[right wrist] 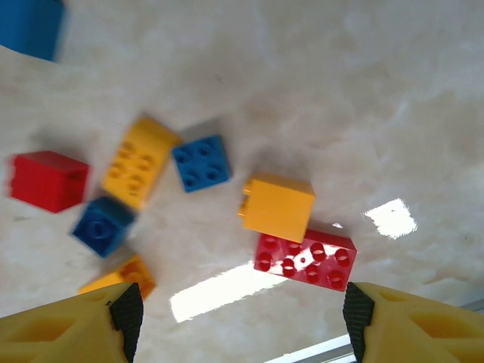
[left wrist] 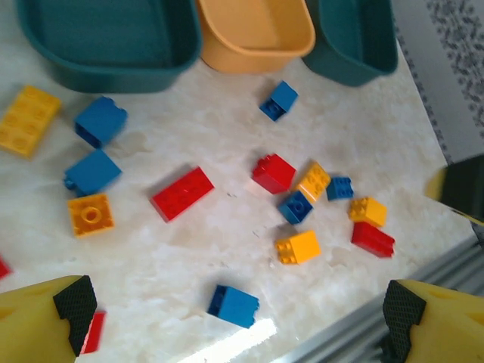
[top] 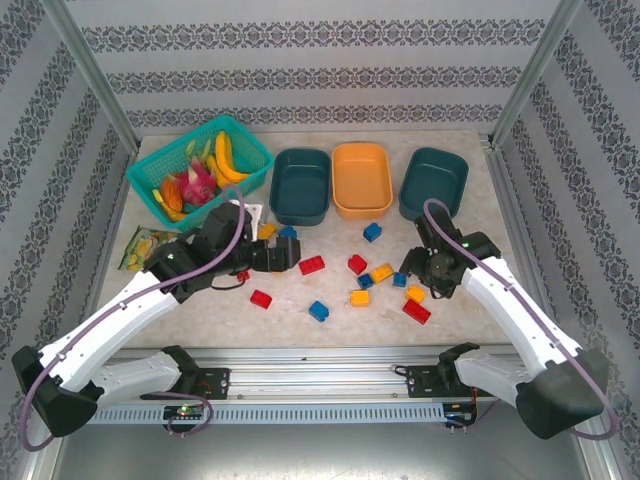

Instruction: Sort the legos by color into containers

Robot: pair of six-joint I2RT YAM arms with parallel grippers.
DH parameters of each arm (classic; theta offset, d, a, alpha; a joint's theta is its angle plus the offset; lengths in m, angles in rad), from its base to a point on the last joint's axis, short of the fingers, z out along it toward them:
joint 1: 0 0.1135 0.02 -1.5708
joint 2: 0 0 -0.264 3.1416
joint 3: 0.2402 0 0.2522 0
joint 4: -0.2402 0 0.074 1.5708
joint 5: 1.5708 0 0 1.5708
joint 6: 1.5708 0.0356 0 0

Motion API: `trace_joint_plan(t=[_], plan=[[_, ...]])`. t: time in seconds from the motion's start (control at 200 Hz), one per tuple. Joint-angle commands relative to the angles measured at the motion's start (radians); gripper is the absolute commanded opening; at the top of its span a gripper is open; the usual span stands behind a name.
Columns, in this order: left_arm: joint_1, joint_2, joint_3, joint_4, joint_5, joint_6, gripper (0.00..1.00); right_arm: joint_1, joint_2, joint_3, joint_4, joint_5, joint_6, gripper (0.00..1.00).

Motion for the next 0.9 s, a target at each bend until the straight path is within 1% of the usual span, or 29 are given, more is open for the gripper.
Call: trace_joint_plan(t=[0.0, 0.13, 0.325, 0.445, 0.704, 0.844, 0.899], plan=[[-0.061, 0.026, -0.025, 0.096, 0.012, -0.041, 0.99, -0.046, 0.029, -0.093, 0.122, -0.089, 0.009, 0.70], [-0.106, 0.053, -0.044, 0.143, 0.016, -0.061, 0.98, -0.077, 0.078, -0.150, 0.208, -0.106, -0.031, 0.69], [-0.131, 0.077, -0.046, 0.163, 0.014, -0.069, 0.98, -0.107, 0.162, -0.179, 0.276, -0.130, -0.069, 0.64], [-0.133, 0.084, -0.036, 0.159, 0.016, -0.062, 0.98, -0.109, 0.199, -0.176, 0.263, -0.129, -0.068, 0.62], [-0.135, 0.085, -0.042, 0.166, 0.014, -0.067, 0.98, -0.110, 0.223, -0.184, 0.248, -0.102, -0.056, 0.60], [-0.135, 0.089, -0.042, 0.172, 0.015, -0.064, 0.98, -0.110, 0.260, -0.186, 0.271, -0.104, -0.062, 0.60], [-0.135, 0.091, -0.041, 0.174, 0.015, -0.064, 0.97, -0.110, 0.281, -0.183, 0.278, -0.103, -0.064, 0.58]])
